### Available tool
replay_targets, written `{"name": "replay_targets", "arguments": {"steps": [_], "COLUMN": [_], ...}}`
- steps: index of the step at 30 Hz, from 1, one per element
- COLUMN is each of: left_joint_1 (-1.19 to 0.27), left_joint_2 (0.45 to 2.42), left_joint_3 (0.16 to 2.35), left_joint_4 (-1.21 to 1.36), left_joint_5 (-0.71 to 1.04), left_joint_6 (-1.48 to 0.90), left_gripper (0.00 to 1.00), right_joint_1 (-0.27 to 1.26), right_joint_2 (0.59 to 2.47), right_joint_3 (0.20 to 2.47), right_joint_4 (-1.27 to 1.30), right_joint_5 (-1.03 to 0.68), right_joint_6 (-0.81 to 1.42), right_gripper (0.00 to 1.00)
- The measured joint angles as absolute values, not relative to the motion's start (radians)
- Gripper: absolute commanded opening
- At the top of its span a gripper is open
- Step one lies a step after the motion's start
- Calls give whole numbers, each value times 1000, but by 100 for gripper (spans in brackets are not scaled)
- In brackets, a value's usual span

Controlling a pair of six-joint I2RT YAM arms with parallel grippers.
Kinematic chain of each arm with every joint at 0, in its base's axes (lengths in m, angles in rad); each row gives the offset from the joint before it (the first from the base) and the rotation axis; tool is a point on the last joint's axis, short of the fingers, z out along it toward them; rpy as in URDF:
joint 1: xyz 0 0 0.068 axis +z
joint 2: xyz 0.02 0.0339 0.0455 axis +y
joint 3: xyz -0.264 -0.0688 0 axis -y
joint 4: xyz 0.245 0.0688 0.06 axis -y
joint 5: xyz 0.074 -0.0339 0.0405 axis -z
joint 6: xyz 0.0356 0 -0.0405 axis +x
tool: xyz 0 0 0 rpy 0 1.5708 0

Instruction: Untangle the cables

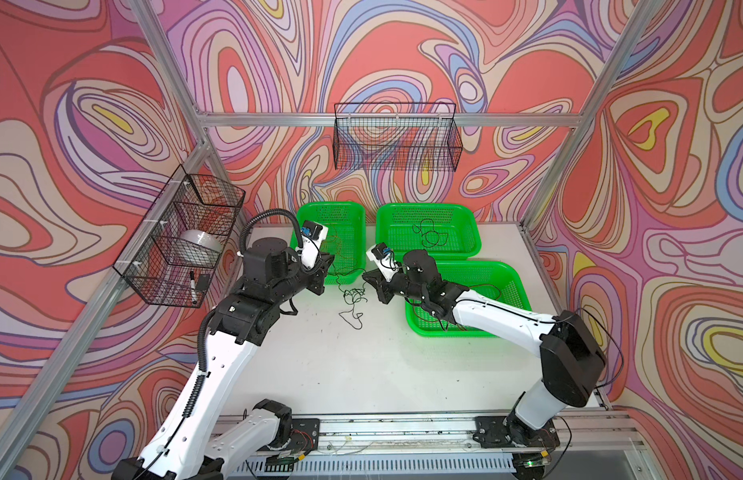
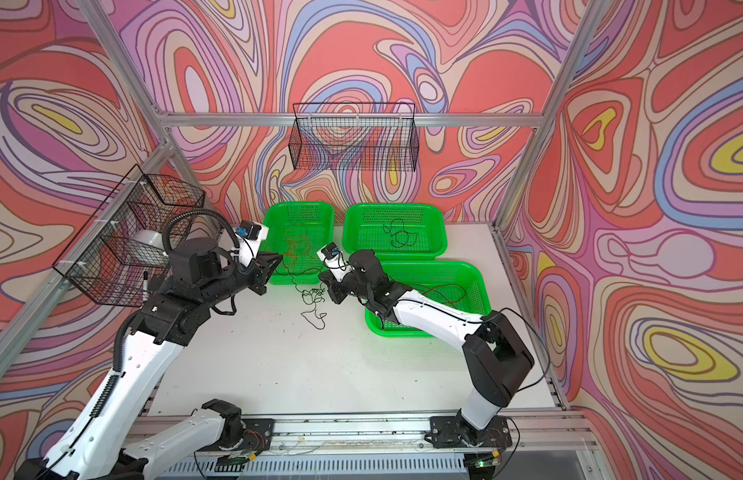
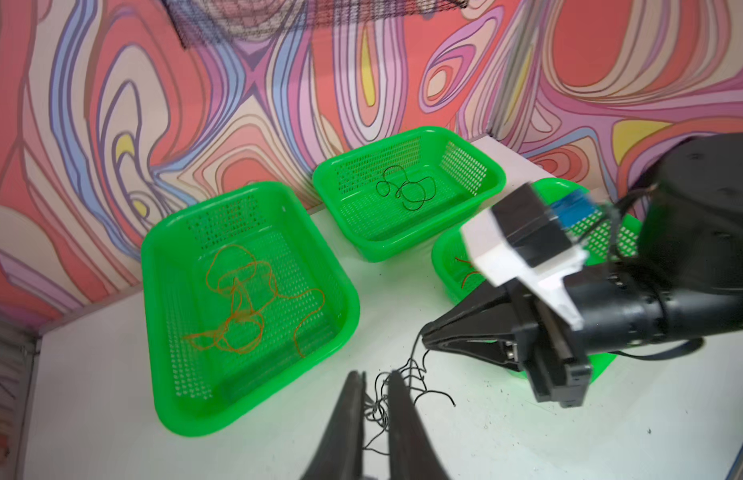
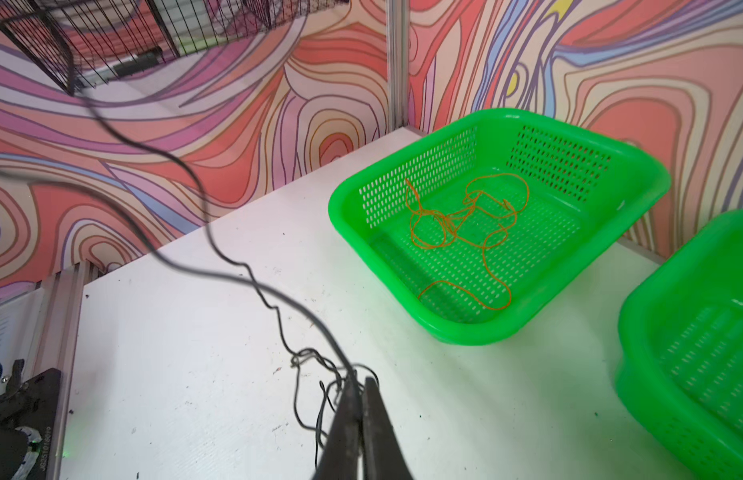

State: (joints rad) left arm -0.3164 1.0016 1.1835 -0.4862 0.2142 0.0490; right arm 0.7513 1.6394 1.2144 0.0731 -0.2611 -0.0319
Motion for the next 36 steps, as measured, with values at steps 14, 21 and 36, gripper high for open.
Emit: {"name": "replay_targets", "arguments": {"steps": [14, 21, 36], "left_joint_1": [-316, -336, -367], "left_joint_2": [755, 894, 1180], "left_joint_3": [841, 846, 970], "left_joint_4": [-294, -155, -102], "left_joint_5": [213, 421, 540], "left_joint_6": [139, 143, 104], "left_gripper": [87, 63, 34], "right_joint_1": [721, 721, 721], "right_joint_2": [1663, 1668, 1668], "right_joint_3": [1498, 1503, 1505], "right_joint_4": [-306, -400, -427], "right_joint_5": [-294, -300, -300], "right_joint_6": [-147, -189, -220], "right_gripper": [0, 0, 0]}}
